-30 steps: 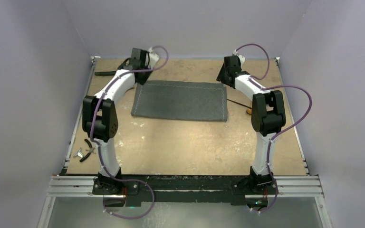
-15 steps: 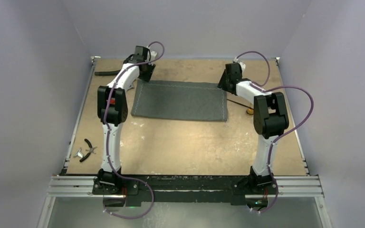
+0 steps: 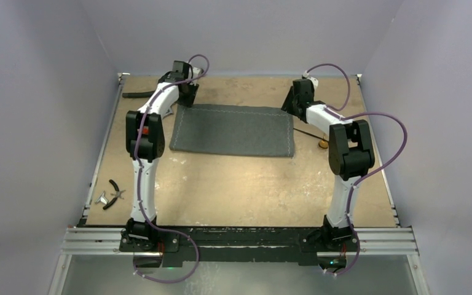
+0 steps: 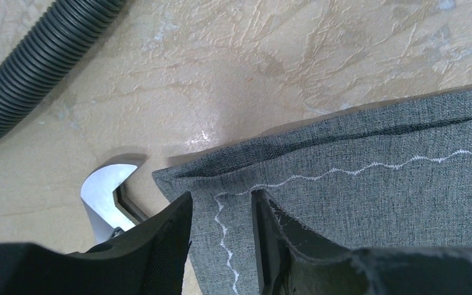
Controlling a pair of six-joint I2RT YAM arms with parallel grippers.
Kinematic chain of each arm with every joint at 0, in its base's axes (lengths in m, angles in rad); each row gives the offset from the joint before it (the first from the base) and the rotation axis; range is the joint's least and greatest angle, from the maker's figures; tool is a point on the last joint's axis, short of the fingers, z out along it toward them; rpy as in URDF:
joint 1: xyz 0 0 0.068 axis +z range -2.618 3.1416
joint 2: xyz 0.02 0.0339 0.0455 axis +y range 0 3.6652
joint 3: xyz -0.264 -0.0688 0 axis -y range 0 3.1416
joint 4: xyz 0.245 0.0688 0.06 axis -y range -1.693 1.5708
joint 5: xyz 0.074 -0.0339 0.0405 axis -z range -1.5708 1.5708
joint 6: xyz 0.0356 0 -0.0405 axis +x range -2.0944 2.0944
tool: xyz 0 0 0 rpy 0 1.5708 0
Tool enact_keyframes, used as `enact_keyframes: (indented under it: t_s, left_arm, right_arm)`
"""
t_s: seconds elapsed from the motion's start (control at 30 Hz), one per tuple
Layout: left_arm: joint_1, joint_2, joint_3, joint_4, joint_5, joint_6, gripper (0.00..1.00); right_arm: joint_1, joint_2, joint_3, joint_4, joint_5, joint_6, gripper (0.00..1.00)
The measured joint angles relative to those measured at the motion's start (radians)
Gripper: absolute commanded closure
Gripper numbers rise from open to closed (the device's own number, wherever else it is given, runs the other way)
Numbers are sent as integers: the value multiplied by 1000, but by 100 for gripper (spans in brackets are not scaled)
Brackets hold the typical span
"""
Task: Fold the napkin into a case and place the utensils inside
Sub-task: Smooth out the rectangle-folded napkin at the center of the board.
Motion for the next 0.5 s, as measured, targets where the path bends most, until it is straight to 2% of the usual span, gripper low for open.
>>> enact_keyframes:
  t_s: [0.27,0.5]
  left_arm:
    - [2,35,13,-6,6,-24,67]
    - [5,46,21,-6,14,-48,86]
  right_arm:
    - [-8,-3,0,5,-1,0,53]
    - [-14,-15,0,16,-1,2,56]
